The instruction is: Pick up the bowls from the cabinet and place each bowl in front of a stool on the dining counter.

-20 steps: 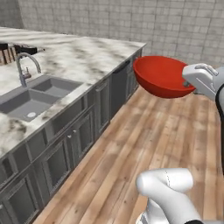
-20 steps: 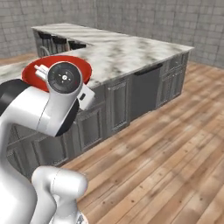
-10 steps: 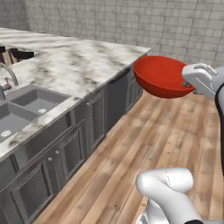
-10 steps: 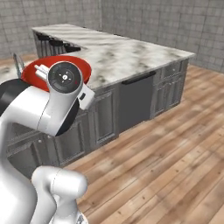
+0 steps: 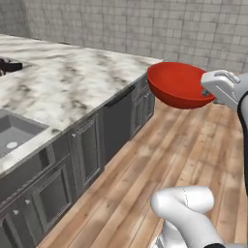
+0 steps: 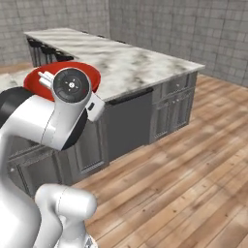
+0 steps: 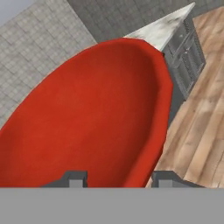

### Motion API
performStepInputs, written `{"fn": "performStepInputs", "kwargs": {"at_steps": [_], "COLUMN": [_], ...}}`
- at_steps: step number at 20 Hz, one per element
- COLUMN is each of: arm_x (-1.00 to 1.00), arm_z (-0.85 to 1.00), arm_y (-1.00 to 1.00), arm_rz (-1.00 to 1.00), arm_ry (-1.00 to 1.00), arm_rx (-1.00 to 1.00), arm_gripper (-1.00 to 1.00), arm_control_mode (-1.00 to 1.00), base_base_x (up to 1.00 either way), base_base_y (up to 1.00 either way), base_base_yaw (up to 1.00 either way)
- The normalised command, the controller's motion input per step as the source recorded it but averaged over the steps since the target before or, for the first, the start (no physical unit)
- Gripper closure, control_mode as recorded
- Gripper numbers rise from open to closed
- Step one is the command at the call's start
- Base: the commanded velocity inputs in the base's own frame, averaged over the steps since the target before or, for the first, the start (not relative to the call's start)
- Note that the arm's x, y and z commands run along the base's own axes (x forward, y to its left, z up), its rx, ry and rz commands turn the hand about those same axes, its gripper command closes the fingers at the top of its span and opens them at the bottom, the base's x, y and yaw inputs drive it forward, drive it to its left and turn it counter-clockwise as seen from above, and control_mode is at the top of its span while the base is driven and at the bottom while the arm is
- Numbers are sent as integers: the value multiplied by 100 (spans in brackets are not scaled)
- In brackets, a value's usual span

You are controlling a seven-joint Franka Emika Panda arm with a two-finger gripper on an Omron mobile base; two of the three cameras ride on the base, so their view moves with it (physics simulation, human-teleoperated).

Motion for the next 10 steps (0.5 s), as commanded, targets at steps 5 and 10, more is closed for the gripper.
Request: {"fn": "performStepInputs", "kwargs": {"at_steps": [5,10], "arm_x": [0,0], "arm_z": [0,0], "arm_y": [0,0], "arm_rz": [0,0], "arm_ry": [0,0], "arm_rx": [0,0], "arm_gripper": [100,100], "arm_control_mode": [100,100], "base_base_x": [99,98], "base_base_y": [-100,-100], "base_base_yaw": [0,-5]}}
